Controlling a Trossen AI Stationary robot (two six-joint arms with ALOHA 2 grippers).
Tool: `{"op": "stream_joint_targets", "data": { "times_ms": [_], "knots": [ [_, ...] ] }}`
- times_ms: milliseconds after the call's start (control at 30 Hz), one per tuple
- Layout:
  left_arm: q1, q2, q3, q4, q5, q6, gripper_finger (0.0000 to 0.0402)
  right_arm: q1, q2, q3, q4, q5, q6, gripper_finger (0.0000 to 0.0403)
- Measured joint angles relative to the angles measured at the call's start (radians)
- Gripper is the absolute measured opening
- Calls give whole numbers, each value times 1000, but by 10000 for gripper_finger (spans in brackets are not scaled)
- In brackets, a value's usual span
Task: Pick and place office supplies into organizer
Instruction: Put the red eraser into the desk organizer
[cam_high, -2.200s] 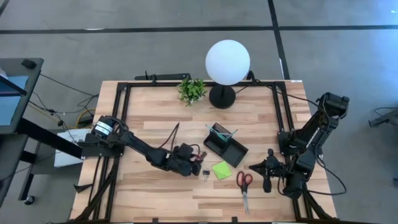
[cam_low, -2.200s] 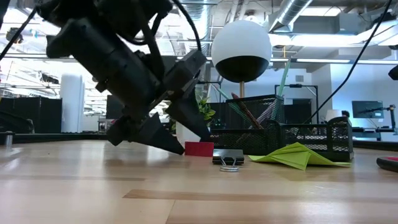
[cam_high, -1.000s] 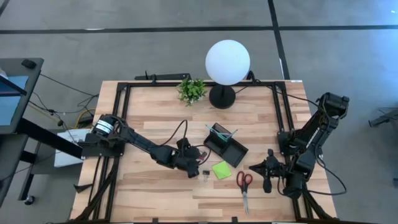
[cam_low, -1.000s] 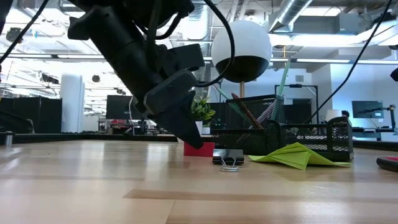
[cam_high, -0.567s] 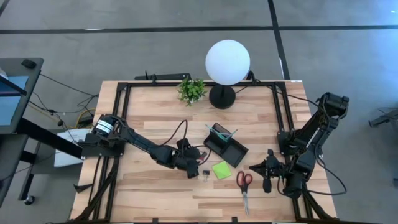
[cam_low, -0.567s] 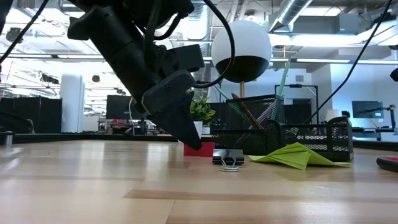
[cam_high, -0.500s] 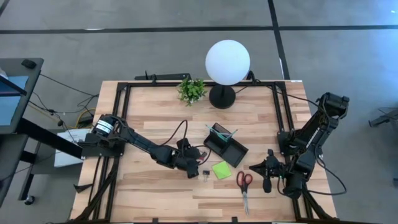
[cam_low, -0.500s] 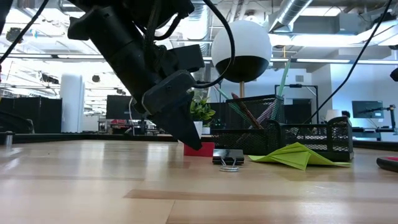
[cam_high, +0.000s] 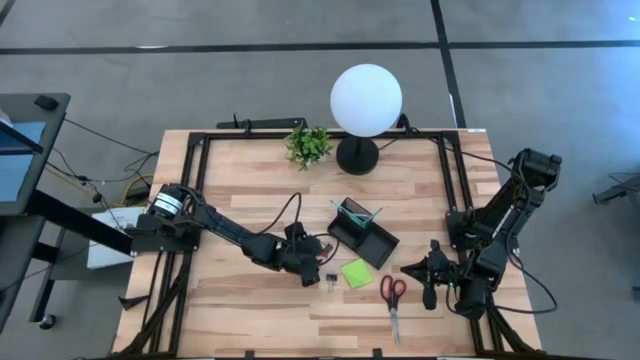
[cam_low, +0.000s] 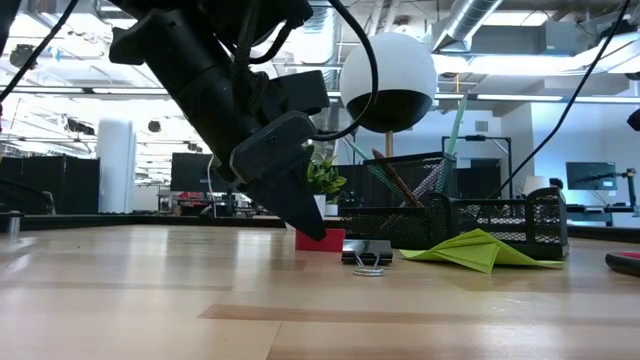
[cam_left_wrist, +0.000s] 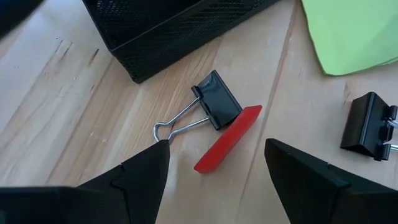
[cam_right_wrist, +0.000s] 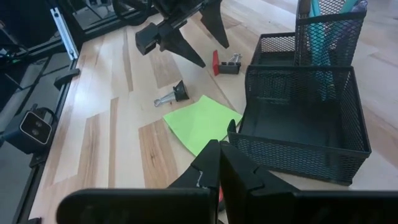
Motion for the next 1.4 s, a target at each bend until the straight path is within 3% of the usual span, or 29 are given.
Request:
{"op": "stream_joint_targets", "data": {
  "times_ms": [600,1400],
  "knots": [
    [22,0,0,84,63,8,261,0,0,0,0,0,0,0],
    [23,0,0,29,62,10,261,0,0,0,-2,-2,-10,0]
  ]
}}
